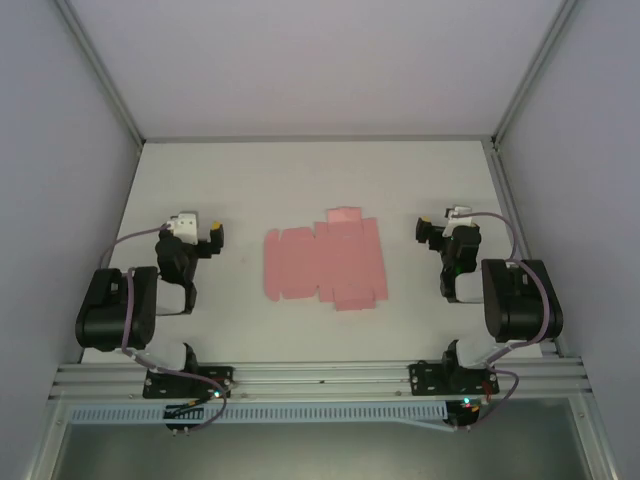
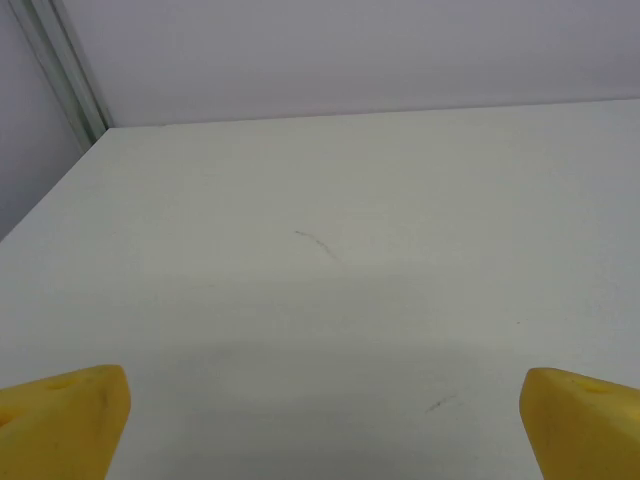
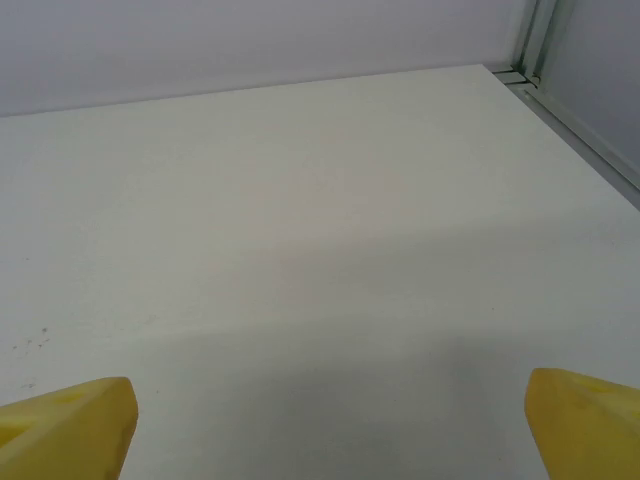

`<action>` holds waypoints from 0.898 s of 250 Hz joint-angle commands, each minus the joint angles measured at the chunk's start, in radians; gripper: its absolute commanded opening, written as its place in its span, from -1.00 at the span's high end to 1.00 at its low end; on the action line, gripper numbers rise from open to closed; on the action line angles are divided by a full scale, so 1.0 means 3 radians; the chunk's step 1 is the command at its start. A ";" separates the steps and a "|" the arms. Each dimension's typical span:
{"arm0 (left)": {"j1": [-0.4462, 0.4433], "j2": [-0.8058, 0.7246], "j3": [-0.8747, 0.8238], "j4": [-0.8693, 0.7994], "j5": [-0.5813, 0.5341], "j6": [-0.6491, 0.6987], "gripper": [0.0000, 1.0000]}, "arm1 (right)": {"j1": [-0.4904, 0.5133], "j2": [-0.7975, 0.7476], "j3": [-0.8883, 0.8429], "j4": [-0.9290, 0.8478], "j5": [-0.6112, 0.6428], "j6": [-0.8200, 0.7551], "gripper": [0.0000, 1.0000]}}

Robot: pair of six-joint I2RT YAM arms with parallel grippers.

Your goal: Assemble paper box

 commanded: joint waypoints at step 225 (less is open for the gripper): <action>-0.0017 0.0000 0.0081 0.0021 -0.0030 0.0065 -0.99 | -0.0016 -0.0026 0.0005 0.0055 -0.0042 0.0020 -1.00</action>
